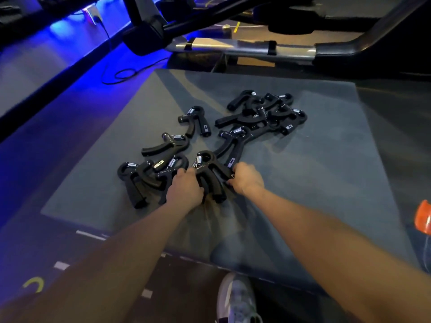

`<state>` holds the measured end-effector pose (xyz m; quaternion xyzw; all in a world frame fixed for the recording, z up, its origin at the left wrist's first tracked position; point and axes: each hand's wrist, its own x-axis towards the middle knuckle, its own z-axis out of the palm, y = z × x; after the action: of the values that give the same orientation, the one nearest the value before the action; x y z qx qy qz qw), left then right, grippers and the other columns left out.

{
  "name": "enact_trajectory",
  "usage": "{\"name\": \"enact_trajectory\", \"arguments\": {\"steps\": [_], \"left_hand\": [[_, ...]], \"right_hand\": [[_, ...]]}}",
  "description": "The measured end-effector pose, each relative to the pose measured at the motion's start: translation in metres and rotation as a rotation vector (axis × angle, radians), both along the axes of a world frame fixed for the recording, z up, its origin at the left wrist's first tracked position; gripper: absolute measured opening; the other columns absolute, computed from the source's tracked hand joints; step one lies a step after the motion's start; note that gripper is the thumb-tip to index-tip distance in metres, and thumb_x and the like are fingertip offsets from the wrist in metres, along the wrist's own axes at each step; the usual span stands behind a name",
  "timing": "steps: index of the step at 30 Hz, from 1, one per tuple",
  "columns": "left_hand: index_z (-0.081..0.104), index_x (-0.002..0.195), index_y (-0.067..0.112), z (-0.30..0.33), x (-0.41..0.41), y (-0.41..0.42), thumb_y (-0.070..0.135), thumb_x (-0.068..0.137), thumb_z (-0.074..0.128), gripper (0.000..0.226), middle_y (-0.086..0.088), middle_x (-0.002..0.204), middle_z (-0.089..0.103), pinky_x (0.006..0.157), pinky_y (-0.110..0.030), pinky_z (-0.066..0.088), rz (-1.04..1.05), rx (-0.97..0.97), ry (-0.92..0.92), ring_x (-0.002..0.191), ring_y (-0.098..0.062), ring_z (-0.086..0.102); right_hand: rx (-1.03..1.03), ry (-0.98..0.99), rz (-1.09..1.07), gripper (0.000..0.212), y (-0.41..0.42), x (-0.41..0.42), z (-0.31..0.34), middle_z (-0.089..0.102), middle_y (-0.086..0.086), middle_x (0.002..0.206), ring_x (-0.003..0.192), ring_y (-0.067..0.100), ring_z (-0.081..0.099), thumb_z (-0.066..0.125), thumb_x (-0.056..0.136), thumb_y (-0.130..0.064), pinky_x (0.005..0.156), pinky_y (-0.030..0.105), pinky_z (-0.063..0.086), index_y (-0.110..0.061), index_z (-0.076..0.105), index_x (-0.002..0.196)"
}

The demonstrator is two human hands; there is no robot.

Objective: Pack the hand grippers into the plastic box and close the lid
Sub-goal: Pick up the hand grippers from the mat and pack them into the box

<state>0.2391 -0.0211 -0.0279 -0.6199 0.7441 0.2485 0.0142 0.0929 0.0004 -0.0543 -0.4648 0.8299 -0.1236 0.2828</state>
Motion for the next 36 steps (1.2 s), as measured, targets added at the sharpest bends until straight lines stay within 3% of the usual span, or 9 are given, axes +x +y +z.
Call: {"name": "enact_trajectory", "arguments": {"steps": [4, 9, 11, 15, 20, 24, 29, 36], "left_hand": [[0.045, 0.127, 0.011, 0.003, 0.001, -0.001, 0.019, 0.087, 0.059, 0.043, -0.011, 0.135, 0.039, 0.102, -0.045, 0.042, 0.011, -0.001, 0.016, 0.128, -0.032, 0.041], [0.044, 0.130, 0.011, 0.019, -0.024, 0.004, 0.019, 0.087, 0.058, 0.045, -0.013, 0.135, 0.040, 0.105, -0.044, 0.039, -0.018, -0.033, 0.072, 0.128, -0.032, 0.041], [0.044, 0.129, 0.011, 0.028, -0.048, 0.010, 0.017, 0.088, 0.056, 0.043, -0.013, 0.134, 0.041, 0.106, -0.042, 0.037, -0.067, -0.049, 0.101, 0.128, -0.032, 0.041], [0.043, 0.130, 0.013, 0.049, -0.117, 0.031, 0.014, 0.089, 0.055, 0.043, -0.011, 0.137, 0.038, 0.106, -0.043, 0.038, -0.158, -0.070, 0.180, 0.129, -0.031, 0.040], [0.045, 0.129, 0.014, 0.069, -0.206, 0.072, 0.013, 0.089, 0.056, 0.041, -0.011, 0.136, 0.038, 0.107, -0.040, 0.038, -0.279, -0.086, 0.247, 0.128, -0.030, 0.042], [0.047, 0.128, 0.011, 0.069, -0.262, 0.115, 0.019, 0.088, 0.059, 0.042, -0.012, 0.135, 0.041, 0.109, -0.043, 0.037, -0.388, -0.072, 0.278, 0.128, -0.030, 0.043], [0.048, 0.127, 0.012, 0.053, -0.319, 0.173, 0.020, 0.089, 0.058, 0.039, -0.012, 0.132, 0.043, 0.107, -0.044, 0.038, -0.532, -0.039, 0.280, 0.127, -0.029, 0.043], [0.050, 0.124, 0.010, 0.028, -0.379, 0.238, 0.017, 0.088, 0.056, 0.037, -0.014, 0.131, 0.045, 0.106, -0.043, 0.040, -0.701, 0.034, 0.261, 0.124, -0.032, 0.047]], "right_hand": [[-0.002, 0.092, 0.007, 0.021, 0.000, -0.004, 0.004, 0.064, 0.013, 0.114, 0.105, 0.034, 0.063, 0.060, 0.086, -0.017, 0.080, 0.031, 0.048, -0.008, 0.063, 0.105], [-0.002, 0.132, -0.056, 0.023, 0.014, -0.036, 0.030, 0.065, 0.014, 0.115, 0.104, 0.031, 0.063, 0.061, 0.085, -0.018, 0.085, 0.032, 0.049, -0.009, 0.064, 0.105], [-0.015, 0.116, -0.131, 0.019, 0.029, -0.058, 0.041, 0.066, 0.015, 0.113, 0.098, 0.031, 0.063, 0.062, 0.083, -0.018, 0.083, 0.032, 0.050, -0.009, 0.064, 0.099], [-0.050, 0.079, -0.298, 0.024, 0.071, -0.110, 0.060, 0.068, 0.015, 0.109, 0.103, 0.032, 0.064, 0.065, 0.081, -0.021, 0.081, 0.031, 0.049, -0.008, 0.065, 0.101], [-0.070, 0.097, -0.479, 0.018, 0.141, -0.181, 0.078, 0.069, 0.012, 0.098, 0.092, 0.031, 0.065, 0.065, 0.080, -0.020, 0.068, 0.026, 0.041, -0.008, 0.066, 0.093], [-0.080, 0.117, -0.626, 0.006, 0.200, -0.233, 0.085, 0.059, 0.012, 0.085, 0.076, 0.028, 0.054, 0.060, 0.080, -0.014, 0.066, 0.027, 0.039, -0.011, 0.061, 0.085], [-0.105, 0.107, -0.789, 0.008, 0.271, -0.281, 0.079, 0.067, 0.015, 0.102, 0.096, 0.033, 0.063, 0.060, 0.081, -0.013, 0.074, 0.032, 0.046, -0.011, 0.058, 0.088], [-0.030, 0.028, -0.996, 0.020, 0.358, -0.317, 0.053, 0.068, 0.010, 0.093, 0.093, 0.031, 0.065, 0.066, 0.081, -0.017, 0.069, 0.027, 0.042, -0.006, 0.067, 0.098]]}}
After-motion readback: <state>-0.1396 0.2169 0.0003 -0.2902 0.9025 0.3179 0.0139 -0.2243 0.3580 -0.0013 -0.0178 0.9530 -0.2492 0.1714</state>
